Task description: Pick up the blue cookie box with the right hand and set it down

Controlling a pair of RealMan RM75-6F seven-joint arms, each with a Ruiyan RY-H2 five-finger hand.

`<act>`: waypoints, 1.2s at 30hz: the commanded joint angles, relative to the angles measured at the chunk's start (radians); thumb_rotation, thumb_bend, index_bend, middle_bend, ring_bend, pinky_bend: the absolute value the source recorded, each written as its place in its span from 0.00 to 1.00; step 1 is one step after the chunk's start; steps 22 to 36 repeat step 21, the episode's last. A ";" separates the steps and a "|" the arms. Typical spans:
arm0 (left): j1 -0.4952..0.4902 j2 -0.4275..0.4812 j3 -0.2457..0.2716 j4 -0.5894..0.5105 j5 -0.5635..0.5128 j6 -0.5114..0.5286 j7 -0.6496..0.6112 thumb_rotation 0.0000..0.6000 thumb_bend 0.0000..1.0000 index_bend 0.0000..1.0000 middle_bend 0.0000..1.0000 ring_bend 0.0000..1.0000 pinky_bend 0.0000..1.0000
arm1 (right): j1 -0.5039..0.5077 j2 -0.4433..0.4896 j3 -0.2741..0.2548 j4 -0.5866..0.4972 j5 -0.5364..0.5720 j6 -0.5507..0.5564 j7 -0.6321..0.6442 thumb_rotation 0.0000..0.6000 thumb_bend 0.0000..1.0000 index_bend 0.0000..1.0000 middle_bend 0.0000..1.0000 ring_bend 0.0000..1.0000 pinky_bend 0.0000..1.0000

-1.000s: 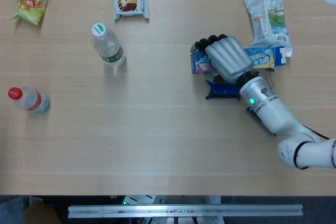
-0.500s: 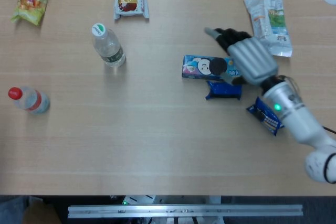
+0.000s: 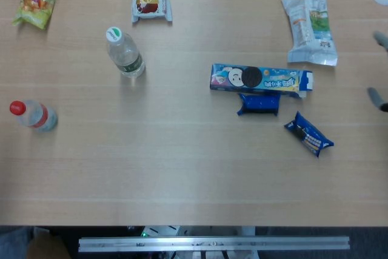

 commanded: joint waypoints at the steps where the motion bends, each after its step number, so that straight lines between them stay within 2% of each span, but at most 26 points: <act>1: -0.004 -0.001 -0.001 -0.010 0.006 0.001 0.013 1.00 0.26 0.16 0.13 0.10 0.07 | -0.075 0.024 -0.035 0.031 -0.032 0.062 0.061 1.00 0.23 0.15 0.25 0.17 0.26; 8: -0.006 -0.006 -0.001 -0.031 0.015 0.012 0.028 1.00 0.26 0.16 0.13 0.10 0.07 | -0.188 0.031 -0.052 0.080 -0.067 0.156 0.172 1.00 0.23 0.16 0.25 0.17 0.26; 14: -0.011 -0.004 0.005 -0.052 0.028 0.009 0.050 1.00 0.26 0.16 0.13 0.10 0.07 | -0.227 0.036 -0.048 0.097 -0.110 0.184 0.201 1.00 0.23 0.16 0.26 0.18 0.26; 21: -0.009 -0.001 0.011 -0.059 0.022 0.005 0.055 1.00 0.26 0.16 0.13 0.10 0.07 | -0.236 0.041 -0.044 0.077 -0.144 0.161 0.185 1.00 0.23 0.16 0.26 0.18 0.26; 36: -0.009 -0.001 0.011 -0.059 0.022 0.005 0.055 1.00 0.26 0.16 0.13 0.10 0.07 | -0.236 0.041 -0.044 0.077 -0.144 0.161 0.185 1.00 0.23 0.16 0.26 0.18 0.26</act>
